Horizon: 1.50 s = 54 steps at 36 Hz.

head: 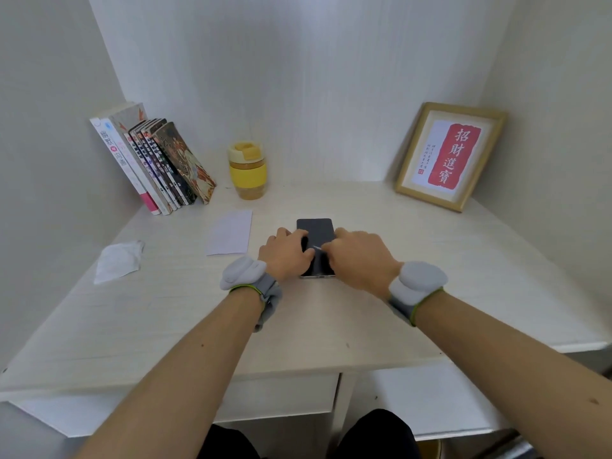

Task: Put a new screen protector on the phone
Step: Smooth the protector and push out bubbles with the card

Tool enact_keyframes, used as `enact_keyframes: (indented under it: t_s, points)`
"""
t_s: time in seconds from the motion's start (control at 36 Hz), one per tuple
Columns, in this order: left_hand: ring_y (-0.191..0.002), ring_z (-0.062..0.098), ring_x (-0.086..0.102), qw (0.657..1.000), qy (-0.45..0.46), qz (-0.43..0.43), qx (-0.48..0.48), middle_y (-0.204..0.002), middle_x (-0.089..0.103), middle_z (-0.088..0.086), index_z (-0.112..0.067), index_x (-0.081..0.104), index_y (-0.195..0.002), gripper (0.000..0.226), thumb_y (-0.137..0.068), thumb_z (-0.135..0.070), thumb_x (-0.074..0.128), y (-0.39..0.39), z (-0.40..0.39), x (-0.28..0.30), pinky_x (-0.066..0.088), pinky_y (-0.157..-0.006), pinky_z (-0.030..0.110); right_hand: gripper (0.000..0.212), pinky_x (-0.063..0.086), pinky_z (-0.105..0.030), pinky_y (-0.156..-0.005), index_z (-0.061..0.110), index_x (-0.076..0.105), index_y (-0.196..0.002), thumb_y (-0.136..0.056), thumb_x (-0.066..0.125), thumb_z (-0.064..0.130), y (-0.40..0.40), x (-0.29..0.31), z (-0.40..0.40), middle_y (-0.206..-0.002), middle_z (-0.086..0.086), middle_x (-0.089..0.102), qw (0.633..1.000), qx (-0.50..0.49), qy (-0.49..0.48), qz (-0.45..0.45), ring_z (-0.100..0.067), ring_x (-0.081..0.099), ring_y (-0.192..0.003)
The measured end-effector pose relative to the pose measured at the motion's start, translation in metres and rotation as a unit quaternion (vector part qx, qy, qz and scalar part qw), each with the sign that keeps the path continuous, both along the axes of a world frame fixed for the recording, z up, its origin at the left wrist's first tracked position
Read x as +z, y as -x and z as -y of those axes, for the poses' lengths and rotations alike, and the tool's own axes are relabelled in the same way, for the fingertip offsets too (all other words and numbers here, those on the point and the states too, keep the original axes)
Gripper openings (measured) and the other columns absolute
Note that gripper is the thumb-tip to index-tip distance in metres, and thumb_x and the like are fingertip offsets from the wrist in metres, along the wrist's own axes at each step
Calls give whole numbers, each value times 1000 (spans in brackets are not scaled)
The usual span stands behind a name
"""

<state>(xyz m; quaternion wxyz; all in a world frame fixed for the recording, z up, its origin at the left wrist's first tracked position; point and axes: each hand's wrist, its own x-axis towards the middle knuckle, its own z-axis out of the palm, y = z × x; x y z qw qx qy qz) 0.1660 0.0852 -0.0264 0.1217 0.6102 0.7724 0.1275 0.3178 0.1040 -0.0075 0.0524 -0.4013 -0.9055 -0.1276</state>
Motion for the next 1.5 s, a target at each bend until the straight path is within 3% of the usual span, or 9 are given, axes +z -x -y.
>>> enact_keyframes:
  t_s: [0.36, 1.14, 1.28, 1.33, 1.39, 1.5]
  points:
    - [-130, 29, 33, 999, -3, -33, 19, -145, 34, 6, -24, 38, -141, 42, -101, -31, 35, -10, 11, 2, 33, -101, 41, 25, 35, -35, -60, 9, 54, -116, -94, 41, 9, -2, -7, 13, -123, -11, 42, 999, -23, 5, 25, -29, 48, -101]
    - [-133, 30, 31, 999, 27, -14, 25, -147, 30, 7, -24, 33, -144, 45, -100, -28, 38, -12, 10, 9, 30, -105, 43, 26, 32, -35, -66, 8, 54, -116, -95, 38, 9, 1, -4, 5, -121, -12, 43, 999, -19, 2, 45, -30, 48, -103]
    - [-133, 29, 32, 999, 18, -22, 37, -147, 31, 7, -24, 34, -144, 44, -100, -27, 38, -15, 11, 10, 30, -104, 42, 30, 33, -38, -74, 8, 52, -118, -91, 37, 5, -4, -7, 14, -120, -14, 43, 998, 0, -18, 60, -32, 48, -98]
    - [-133, 29, 31, 999, 21, -22, 33, -147, 31, 7, -24, 33, -145, 45, -100, -27, 38, -15, 11, 10, 30, -104, 42, 32, 34, -35, -63, 8, 49, -123, -93, 37, 4, -5, -5, 15, -122, -17, 40, 998, -15, 14, 53, -31, 48, -80]
    - [-133, 30, 31, 999, 24, -21, 30, -147, 30, 7, -24, 33, -145, 45, -100, -27, 38, -14, 11, 10, 30, -105, 43, 31, 30, -34, -54, 8, 48, -123, -95, 36, 3, -5, -2, 14, -121, -18, 39, 998, -20, 26, 51, -23, 36, -61]
    - [-133, 30, 30, 999, 26, -20, 24, -147, 30, 7, -24, 31, -145, 46, -100, -28, 37, -12, 11, 9, 30, -105, 43, 28, 33, -36, -59, 9, 49, -121, -96, 37, 6, -7, -1, 12, -120, -17, 39, 998, -22, 26, 45, -28, 38, -73]
